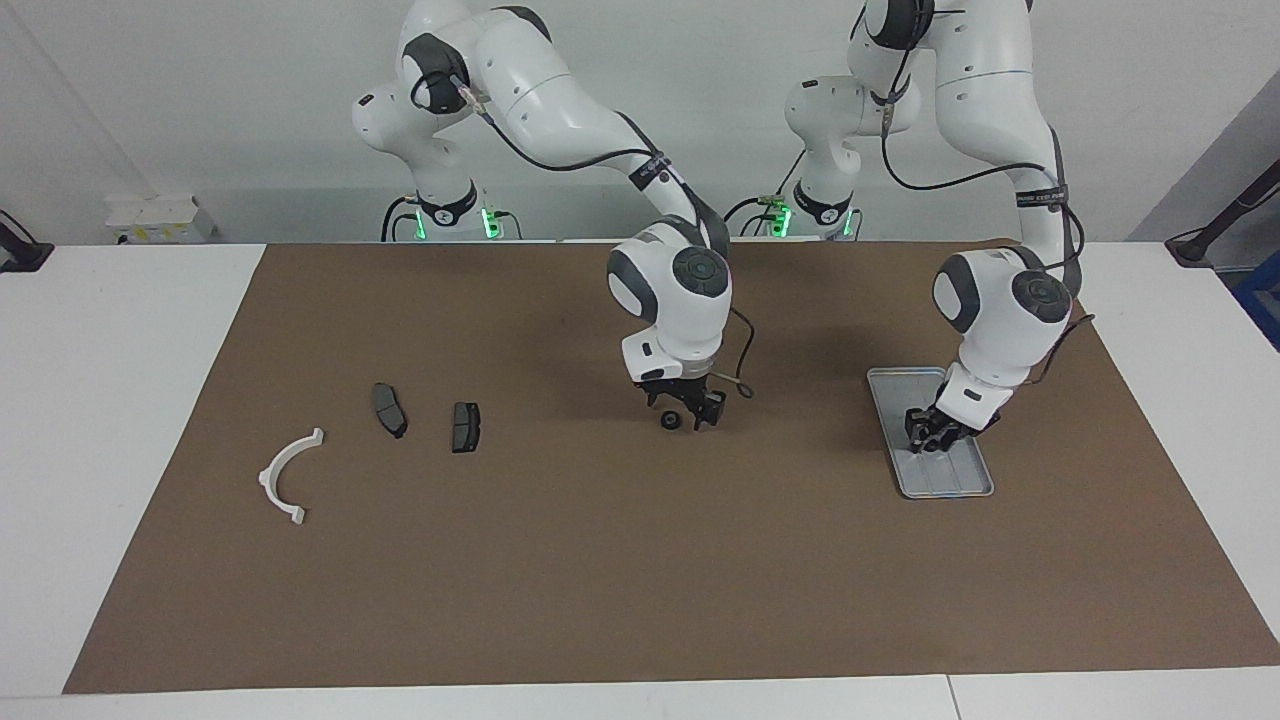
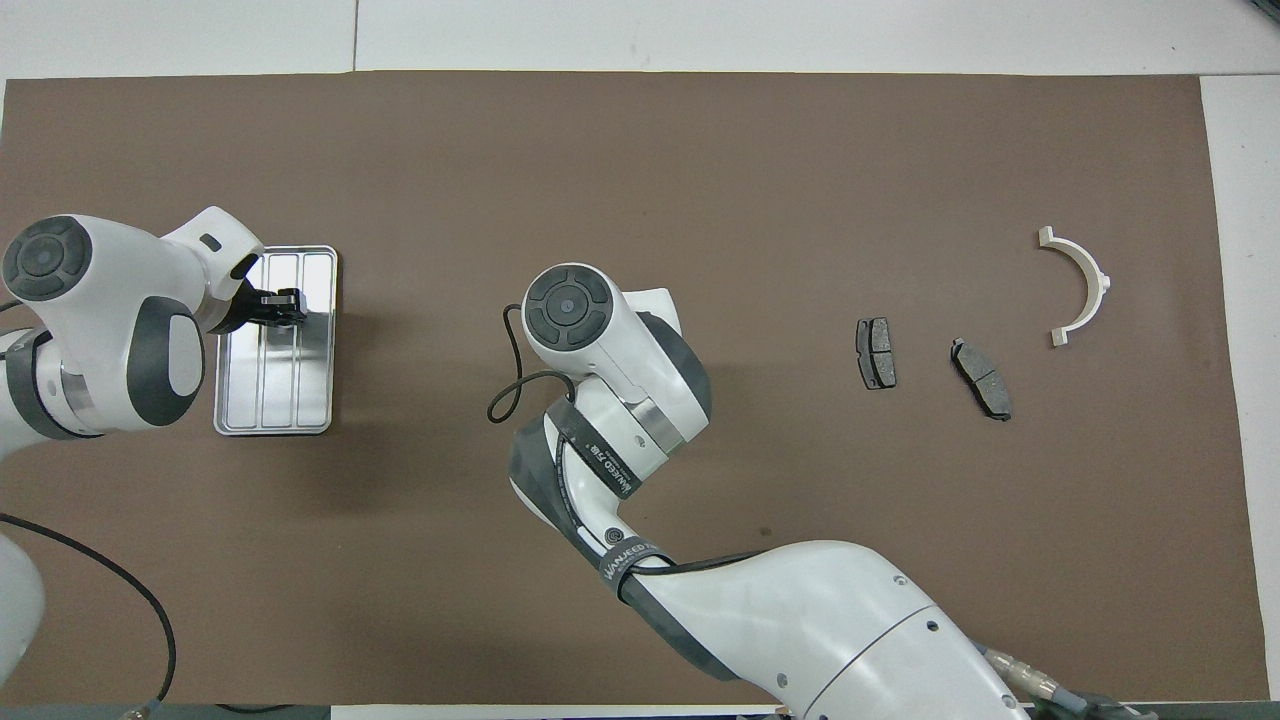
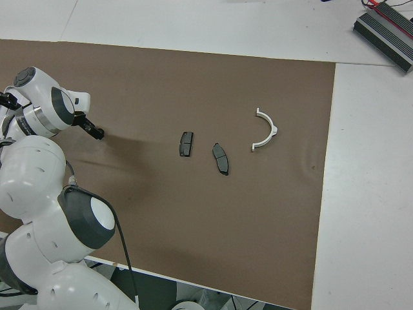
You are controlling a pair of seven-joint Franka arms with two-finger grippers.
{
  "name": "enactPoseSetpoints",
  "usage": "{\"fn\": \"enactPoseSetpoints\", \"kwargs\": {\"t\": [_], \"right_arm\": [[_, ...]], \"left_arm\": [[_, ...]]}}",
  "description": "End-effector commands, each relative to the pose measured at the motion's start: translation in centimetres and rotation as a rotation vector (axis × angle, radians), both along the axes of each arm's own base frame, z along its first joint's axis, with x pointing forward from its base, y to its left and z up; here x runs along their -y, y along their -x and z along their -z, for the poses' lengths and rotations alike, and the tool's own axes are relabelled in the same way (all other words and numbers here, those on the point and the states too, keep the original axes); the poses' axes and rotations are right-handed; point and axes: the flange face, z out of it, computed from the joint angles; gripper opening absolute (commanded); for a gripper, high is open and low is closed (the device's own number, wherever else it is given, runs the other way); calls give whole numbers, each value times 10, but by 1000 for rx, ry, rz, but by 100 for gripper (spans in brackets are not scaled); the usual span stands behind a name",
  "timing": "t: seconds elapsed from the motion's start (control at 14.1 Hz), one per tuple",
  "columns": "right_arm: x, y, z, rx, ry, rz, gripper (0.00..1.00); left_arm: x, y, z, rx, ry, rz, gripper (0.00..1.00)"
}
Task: Place bearing gear from tray to pile
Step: 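Grasp the second black bearing in the tray with the left gripper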
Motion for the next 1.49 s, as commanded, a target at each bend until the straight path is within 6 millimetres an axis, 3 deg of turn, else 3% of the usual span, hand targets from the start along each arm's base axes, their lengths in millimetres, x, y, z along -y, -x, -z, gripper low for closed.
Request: {"fn": "enactPoseSetpoints", "kwargs": {"t": [0.0, 0.14, 0.36, 0.64, 0.85, 0.92, 1.07, 1.28, 1.42], "right_arm": [[7, 0, 6, -10, 1, -12, 93], [6, 2, 7, -12, 3, -15, 91], [9, -1, 6, -9, 0, -11, 81], [10, -2, 5, -6, -2, -13, 65], [11, -2, 6, -8, -1, -13, 48], [10, -2, 5, -6, -2, -14, 40], [10, -3, 5, -5, -3, -13, 30], [11, -4, 5, -4, -4, -11, 18], [11, -5, 3, -2, -4, -10, 16]], "left_arm": [[-1, 3, 4, 9, 8, -6, 50], [0, 3, 3, 11, 8, -8, 38], [-1, 3, 5, 5, 9, -15, 2], [-1, 2, 0, -24, 11, -15, 0], [-3, -7, -32, -73, 26, -28, 0], [-2, -9, -52, -78, 40, -38, 0], [8, -13, -74, -99, 59, -99, 0], [28, -10, -83, -103, 63, -153, 0], [44, -8, -85, -106, 63, -181, 0]]}}
